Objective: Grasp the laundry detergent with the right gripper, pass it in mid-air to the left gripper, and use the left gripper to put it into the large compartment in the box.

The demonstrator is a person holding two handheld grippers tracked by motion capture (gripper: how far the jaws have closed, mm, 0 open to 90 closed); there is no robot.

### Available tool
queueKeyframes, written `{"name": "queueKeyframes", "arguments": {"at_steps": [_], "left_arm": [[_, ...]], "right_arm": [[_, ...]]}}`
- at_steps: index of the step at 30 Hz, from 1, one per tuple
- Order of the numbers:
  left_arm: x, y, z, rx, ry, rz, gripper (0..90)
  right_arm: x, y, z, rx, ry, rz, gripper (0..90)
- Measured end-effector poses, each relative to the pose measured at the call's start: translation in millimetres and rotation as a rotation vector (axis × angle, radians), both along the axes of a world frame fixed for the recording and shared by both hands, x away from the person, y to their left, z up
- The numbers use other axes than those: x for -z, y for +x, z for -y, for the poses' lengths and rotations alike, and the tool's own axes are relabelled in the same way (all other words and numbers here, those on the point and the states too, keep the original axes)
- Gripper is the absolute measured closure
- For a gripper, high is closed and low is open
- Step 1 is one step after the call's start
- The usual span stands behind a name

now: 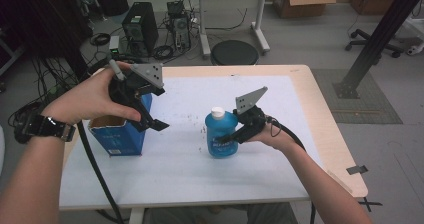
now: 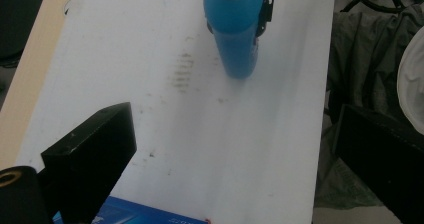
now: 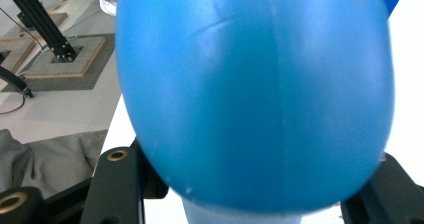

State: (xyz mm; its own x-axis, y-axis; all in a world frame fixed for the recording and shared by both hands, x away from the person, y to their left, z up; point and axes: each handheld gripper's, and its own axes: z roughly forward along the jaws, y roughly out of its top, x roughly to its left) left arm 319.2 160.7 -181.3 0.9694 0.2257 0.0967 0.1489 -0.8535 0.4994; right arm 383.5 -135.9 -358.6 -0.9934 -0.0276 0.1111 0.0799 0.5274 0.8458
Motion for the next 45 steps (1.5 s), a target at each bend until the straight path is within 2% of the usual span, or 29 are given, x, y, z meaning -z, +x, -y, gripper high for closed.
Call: {"name": "queueKeyframes", "arguments": {"at_steps": [12,21,34,41,45], "left_arm": [[-13.4,-1.8,5.2,-0.005,0.009,0.02,3.5],[-23.5,-3.5,10.1,-0.022,0.016,0.019,3.6],[-30.4,-5.0,16.9,-0.02,0.029,0.015,3.6],[-30.5,-5.2,24.0,-0.015,0.051,0.008,3.6],[-27.8,-4.7,28.3,-0.017,0.078,-0.001,3.6]], "right_arm": [[-51.8,1.4,-15.0,-0.03,-0.013,0.047,42.3],[-79.4,-2.7,-33.5,-0.068,-0.019,0.071,42.3],[-98.1,-13.9,-63.0,-0.132,-0.026,0.096,42.4],[-101.9,-17.4,-82.4,-0.156,-0.041,0.098,42.4],[-102.7,-18.6,-87.9,-0.163,-0.049,0.097,42.4]]}}
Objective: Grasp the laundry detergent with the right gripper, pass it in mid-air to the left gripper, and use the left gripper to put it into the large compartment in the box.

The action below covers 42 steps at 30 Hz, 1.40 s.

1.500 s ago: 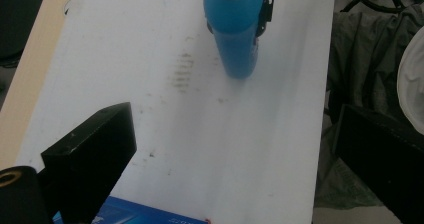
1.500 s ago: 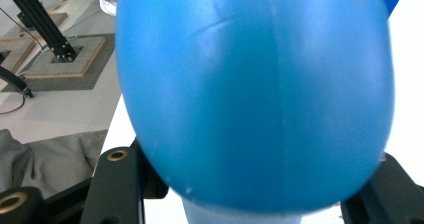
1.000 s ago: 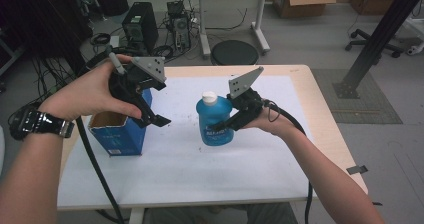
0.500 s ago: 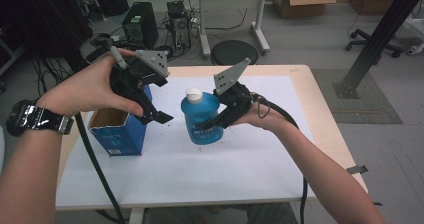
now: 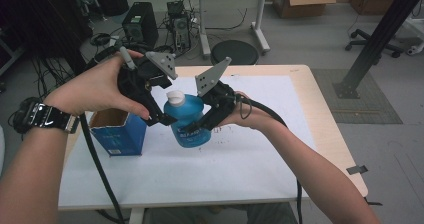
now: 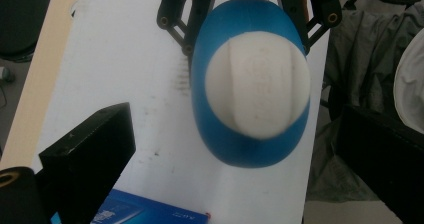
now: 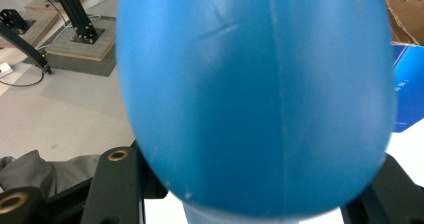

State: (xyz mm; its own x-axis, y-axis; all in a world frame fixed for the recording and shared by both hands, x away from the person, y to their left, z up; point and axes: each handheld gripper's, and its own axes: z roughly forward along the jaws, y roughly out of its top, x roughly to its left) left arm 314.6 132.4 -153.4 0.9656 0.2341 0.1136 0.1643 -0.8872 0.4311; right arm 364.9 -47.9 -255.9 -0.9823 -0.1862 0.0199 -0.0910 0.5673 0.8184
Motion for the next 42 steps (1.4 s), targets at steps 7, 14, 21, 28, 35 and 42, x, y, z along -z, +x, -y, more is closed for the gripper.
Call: {"name": "queueKeyframes", "arguments": {"at_steps": [7,14,21,28,35,42], "left_arm": [[4.5,2.2,7.7,0.005,0.028,-0.007,3.6],[8.5,3.2,16.5,0.021,0.064,-0.014,5.1],[11.0,5.8,21.6,0.016,0.072,-0.027,9.4],[13.0,7.3,25.3,0.025,0.088,-0.05,16.8],[13.0,8.3,27.1,0.014,0.092,-0.057,22.0],[10.9,8.3,28.2,0.019,0.091,-0.057,26.0]], "right_arm": [[0.4,-1.2,-4.4,-0.009,-0.009,0.002,42.4],[0.5,-1.9,-5.7,-0.007,-0.01,0.005,42.5],[0.9,-2.3,-6.2,-0.009,-0.015,0.007,42.4],[1.0,-2.6,-5.1,-0.009,-0.013,0.003,42.4],[2.0,-2.2,-3.9,-0.004,-0.015,0.008,42.4],[3.9,-1.1,-2.0,0.006,-0.017,0.005,42.4]]}}
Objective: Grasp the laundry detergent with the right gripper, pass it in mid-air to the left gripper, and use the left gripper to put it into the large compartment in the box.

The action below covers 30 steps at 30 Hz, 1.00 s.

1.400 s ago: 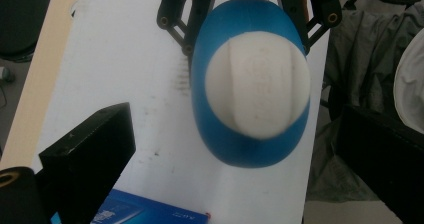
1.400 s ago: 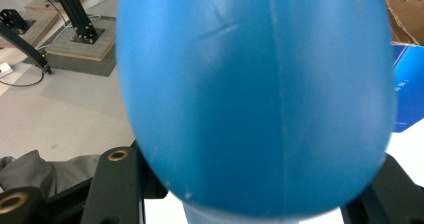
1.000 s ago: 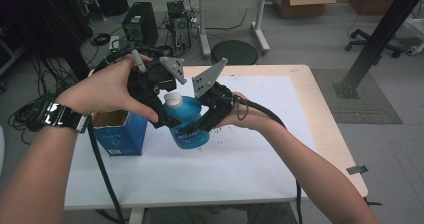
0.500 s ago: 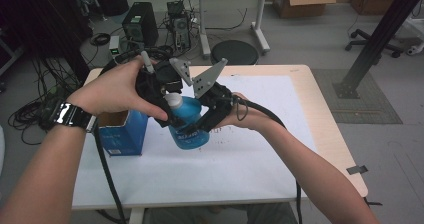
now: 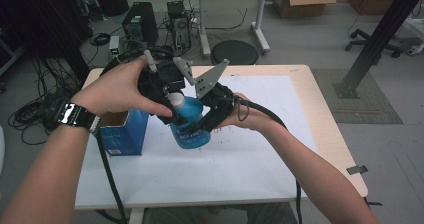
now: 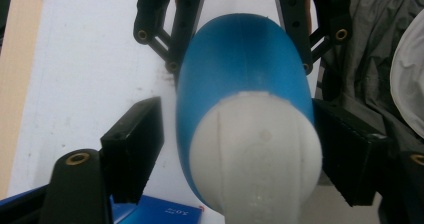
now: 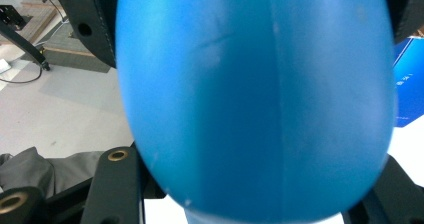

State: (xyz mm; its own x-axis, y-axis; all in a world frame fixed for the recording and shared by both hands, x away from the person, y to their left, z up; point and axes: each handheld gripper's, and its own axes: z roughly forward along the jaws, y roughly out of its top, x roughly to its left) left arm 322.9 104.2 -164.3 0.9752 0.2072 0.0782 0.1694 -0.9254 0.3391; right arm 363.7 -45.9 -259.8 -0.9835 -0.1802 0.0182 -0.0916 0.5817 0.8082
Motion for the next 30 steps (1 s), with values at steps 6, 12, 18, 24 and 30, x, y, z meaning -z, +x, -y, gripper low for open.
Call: {"name": "queueKeyframes", "arguments": {"at_steps": [6,12,18,24,30], "left_arm": [[0.3,0.3,2.0,0.003,0.006,-0.001,29.6],[0.2,-0.2,3.3,0.003,0.014,-0.004,33.3],[-0.8,-0.7,4.3,0.003,0.014,0.001,35.5],[-0.3,-0.3,5.2,0.0,0.018,-0.003,37.3],[-0.3,0.6,6.1,-0.009,0.023,-0.004,37.7]], "right_arm": [[0.0,-0.9,-0.2,-0.005,0.003,0.002,42.4],[-0.2,-1.1,0.3,-0.004,0.003,0.0,42.4],[-0.3,-0.6,1.2,0.003,0.001,-0.004,42.4],[0.3,-0.1,1.2,0.007,-0.001,-0.005,42.4],[0.8,0.8,1.1,0.013,-0.005,-0.014,42.4]]}}
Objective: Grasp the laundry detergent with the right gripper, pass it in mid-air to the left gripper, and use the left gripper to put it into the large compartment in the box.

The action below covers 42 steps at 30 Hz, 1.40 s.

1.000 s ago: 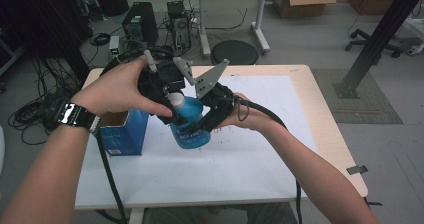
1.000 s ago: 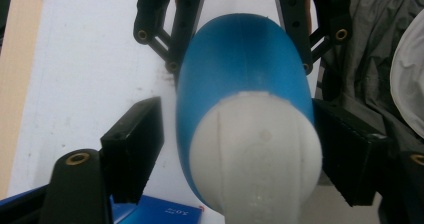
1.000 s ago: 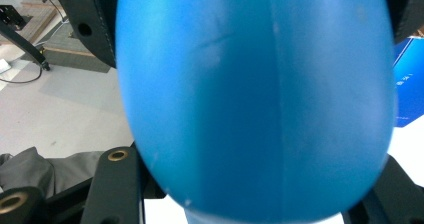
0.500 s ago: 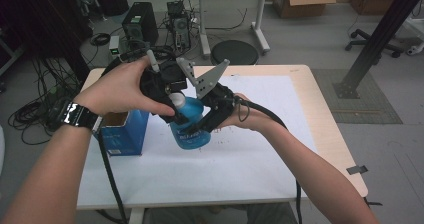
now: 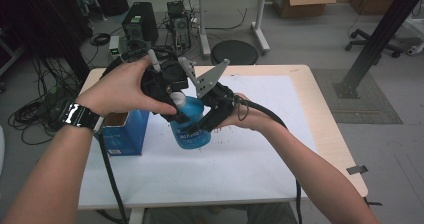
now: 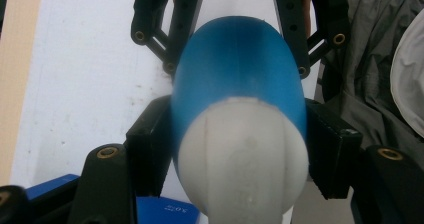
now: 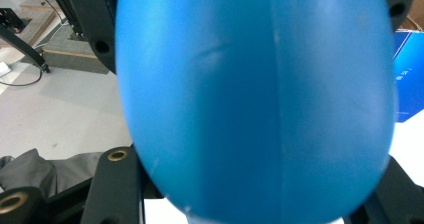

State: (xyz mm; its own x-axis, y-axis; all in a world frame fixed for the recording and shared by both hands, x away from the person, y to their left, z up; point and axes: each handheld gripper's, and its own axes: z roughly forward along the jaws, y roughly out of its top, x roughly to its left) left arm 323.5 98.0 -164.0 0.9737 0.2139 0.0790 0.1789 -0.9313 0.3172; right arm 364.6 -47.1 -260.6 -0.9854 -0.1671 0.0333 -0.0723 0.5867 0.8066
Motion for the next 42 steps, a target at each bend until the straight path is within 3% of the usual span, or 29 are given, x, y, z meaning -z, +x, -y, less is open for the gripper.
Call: {"name": "queueKeyframes", "arguments": {"at_steps": [12,16,19,21,22,23,24,25,29,30,31,32,34,35,36,39,42], "left_arm": [[-2.7,7.1,6.9,-0.042,0.023,-0.039,38.1],[-3.7,11.3,6.4,-0.087,0.051,-0.059,38.1],[-6.6,14.4,3.3,-0.128,0.05,-0.061,38.1],[-13.1,19.9,-3.6,-0.218,0.063,-0.059,38.1],[-13.1,19.9,-3.6,-0.218,0.063,-0.059,38.1],[-18.7,23.4,-9.6,-0.292,0.071,-0.058,38.1],[-18.7,23.4,-9.6,-0.292,0.071,-0.058,38.1],[-25.0,26.4,-15.9,-0.363,0.065,-0.043,38.1],[-37.7,33.0,-30.0,-0.518,0.06,-0.019,38.1],[-37.7,33.0,-30.0,-0.518,0.06,-0.019,38.1],[-43.7,36.6,-38.4,-0.61,0.046,-0.008,38.1],[-43.7,36.6,-38.4,-0.61,0.046,-0.008,38.1],[-49.6,39.9,-47.5,-0.687,0.038,-0.004,38.1],[-54.6,42.9,-57.0,-0.791,0.022,-0.006,38.1],[-54.6,42.9,-57.0,-0.791,0.022,-0.006,38.1],[-61.1,47.5,-73.0,-0.933,0.005,-0.006,38.1],[-66.0,50.9,-88.5,-1.027,0.007,0.003,38.1]], "right_arm": [[0.8,5.2,1.8,-0.009,0.002,-0.035,40.7],[0.4,7.3,6.5,0.01,-0.004,-0.042,23.6],[2.8,9.4,10.5,0.023,-0.041,-0.039,18.8],[10.3,12.6,17.7,0.044,-0.133,-0.014,13.6],[13.1,13.1,20.7,0.057,-0.166,0.005,12.4],[15.9,14.3,24.2,0.066,-0.194,0.007,12.0],[15.9,14.3,24.2,0.066,-0.194,0.007,12.0],[21.2,17.9,33.4,0.095,-0.261,0.03,12.0],[27.7,23.6,51.6,0.14,-0.37,0.062,12.1],[28.7,25.2,56.7,0.146,-0.385,0.073,12.1],[29.2,26.3,62.2,0.159,-0.404,0.074,12.3],[29.2,26.3,62.2,0.159,-0.404,0.074,12.3],[29.9,28.8,74.6,0.192,-0.449,0.077,12.5],[30.5,30.9,84.4,0.215,-0.479,0.068,12.8],[30.5,30.9,84.4,0.215,-0.479,0.068,12.8],[31.1,34.5,101.2,0.251,-0.524,0.076,12.5],[32.0,38.7,122.4,0.278,-0.586,0.077,11.7]]}}
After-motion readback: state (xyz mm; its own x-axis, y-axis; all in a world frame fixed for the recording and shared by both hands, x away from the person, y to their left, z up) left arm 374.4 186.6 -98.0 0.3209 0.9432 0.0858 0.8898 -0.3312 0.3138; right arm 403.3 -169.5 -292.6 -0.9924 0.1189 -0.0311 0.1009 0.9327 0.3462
